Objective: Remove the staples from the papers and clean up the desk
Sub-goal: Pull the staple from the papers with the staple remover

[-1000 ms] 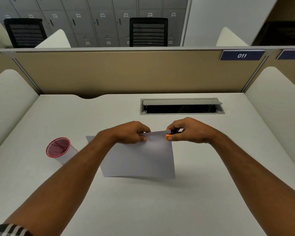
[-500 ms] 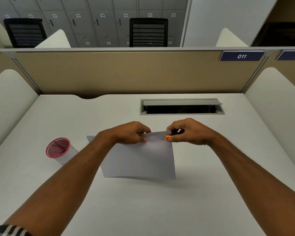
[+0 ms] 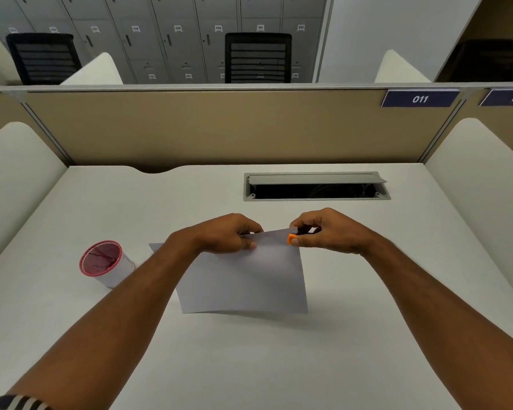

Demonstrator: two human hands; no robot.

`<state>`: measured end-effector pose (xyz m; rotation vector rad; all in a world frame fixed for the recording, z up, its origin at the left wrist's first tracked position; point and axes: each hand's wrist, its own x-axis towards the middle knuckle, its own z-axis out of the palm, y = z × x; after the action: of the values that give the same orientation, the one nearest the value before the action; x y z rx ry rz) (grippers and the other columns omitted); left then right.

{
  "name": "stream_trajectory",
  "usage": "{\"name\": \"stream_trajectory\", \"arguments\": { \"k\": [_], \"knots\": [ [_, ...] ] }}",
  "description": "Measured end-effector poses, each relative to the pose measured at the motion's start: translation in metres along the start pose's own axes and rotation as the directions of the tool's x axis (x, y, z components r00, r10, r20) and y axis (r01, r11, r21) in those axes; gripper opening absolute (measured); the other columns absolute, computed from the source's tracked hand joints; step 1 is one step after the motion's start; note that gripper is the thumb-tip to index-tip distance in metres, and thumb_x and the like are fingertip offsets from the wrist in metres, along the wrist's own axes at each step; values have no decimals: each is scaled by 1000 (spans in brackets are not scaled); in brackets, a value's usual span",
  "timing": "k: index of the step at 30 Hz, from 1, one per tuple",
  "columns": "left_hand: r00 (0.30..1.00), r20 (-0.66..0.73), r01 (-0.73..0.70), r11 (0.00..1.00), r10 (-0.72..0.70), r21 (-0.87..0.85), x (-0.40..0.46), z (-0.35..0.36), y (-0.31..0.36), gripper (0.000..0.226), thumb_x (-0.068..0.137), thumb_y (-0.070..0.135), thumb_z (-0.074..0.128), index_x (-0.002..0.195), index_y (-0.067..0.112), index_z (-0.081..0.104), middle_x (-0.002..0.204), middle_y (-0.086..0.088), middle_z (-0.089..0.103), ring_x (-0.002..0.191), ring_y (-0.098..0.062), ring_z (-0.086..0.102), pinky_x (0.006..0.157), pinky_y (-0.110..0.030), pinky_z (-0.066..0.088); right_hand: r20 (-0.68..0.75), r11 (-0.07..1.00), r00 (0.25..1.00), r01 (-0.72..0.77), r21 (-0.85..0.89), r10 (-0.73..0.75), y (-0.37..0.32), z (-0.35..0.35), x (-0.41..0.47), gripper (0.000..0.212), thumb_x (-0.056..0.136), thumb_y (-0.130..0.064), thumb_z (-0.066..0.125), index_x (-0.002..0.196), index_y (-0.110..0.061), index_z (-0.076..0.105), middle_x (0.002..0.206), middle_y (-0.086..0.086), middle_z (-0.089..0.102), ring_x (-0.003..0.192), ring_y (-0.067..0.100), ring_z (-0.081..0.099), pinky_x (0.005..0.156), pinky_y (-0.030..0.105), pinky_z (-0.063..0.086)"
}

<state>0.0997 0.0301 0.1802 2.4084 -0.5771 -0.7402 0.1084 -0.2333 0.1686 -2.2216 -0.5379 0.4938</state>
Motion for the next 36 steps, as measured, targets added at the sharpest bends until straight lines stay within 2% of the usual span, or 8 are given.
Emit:
{"name": "stream_trajectory", "arguments": {
  "k": [3, 8, 19, 25, 28, 31, 34, 36],
  "knots": [
    [1000, -7, 1, 996, -1, -95, -1, 2, -5, 28, 98, 18, 57, 121, 32, 64, 117, 8, 68, 99, -10, 68, 86, -24, 55, -9, 999, 1000, -16, 36, 16, 0, 1, -2, 38, 77, -50, 74, 103, -23, 70, 100, -8, 70, 94, 10, 64, 82, 29, 54],
    [999, -11, 40, 945, -46, -324, -5, 7, -9, 38, 97, 15, 59, 117, 48, 57, 116, -2, 72, 94, -17, 73, 82, -32, 61, -101, 954, 993, -27, 297, 60, 0, 7, -8, 21, 84, -33, 73, 99, -18, 72, 88, -1, 72, 70, 9, 65, 54, 19, 47],
    [999, -32, -19, 655, -8, -755, -22, 28, -30, 61, 94, -3, 58, 142, 32, 45, 126, -10, 68, 107, -39, 69, 88, -52, 58, -242, 801, 901, -166, 575, 361, 37, 33, 7, 20, 89, -32, 67, 99, -16, 70, 103, 12, 70, 84, 20, 69, 77, 36, 55],
    [993, -114, -96, 446, -13, -890, -33, 41, -47, 71, 86, 2, 63, 145, 35, 41, 133, -18, 63, 110, -45, 65, 90, -54, 57, -203, 800, 872, -285, 528, 445, 54, 57, 15, 29, 85, -40, 69, 87, -11, 73, 85, 10, 75, 70, 18, 65, 64, 32, 50],
    [984, -171, -140, 385, -47, -912, -38, 45, -51, 75, 84, 2, 65, 146, 37, 40, 133, -19, 62, 107, -46, 65, 86, -52, 58, -198, 828, 856, -363, 428, 478, 73, 79, 26, 7, 81, -7, 62, 81, -7, 70, 78, 14, 71, 65, 22, 60, 61, 35, 49],
    [971, -227, -190, 326, -79, -926, -42, 48, -55, 75, 84, 2, 63, 145, 39, 40, 131, -20, 63, 105, -43, 67, 85, -51, 58, -198, 867, 850, -447, 219, 488, 81, 103, 36, 14, 82, -2, 57, 81, -12, 65, 90, 11, 71, 80, 26, 65, 71, 40, 54],
    [958, -271, -235, 274, -99, -932, -44, 49, -58, 74, 84, 0, 61, 144, 39, 41, 131, -19, 63, 105, -43, 67, 84, -51, 59, -237, 803, 863, -270, 531, 447, 57, 124, 32, 37, 93, 7, 49, 90, -29, 57, 96, -1, 65, 87, 20, 64, 79, 36, 53],
    [949, -291, -254, 261, -117, -931, -45, 50, -59, 75, 84, 1, 61, 145, 39, 39, 133, -18, 62, 107, -45, 66, 86, -52, 59, -208, 711, 861, -222, 668, 464, 54, 138, 32, 35, 95, 9, 44, 96, -24, 57, 90, -5, 67, 79, 11, 67, 68, 27, 56]
  ]
}}
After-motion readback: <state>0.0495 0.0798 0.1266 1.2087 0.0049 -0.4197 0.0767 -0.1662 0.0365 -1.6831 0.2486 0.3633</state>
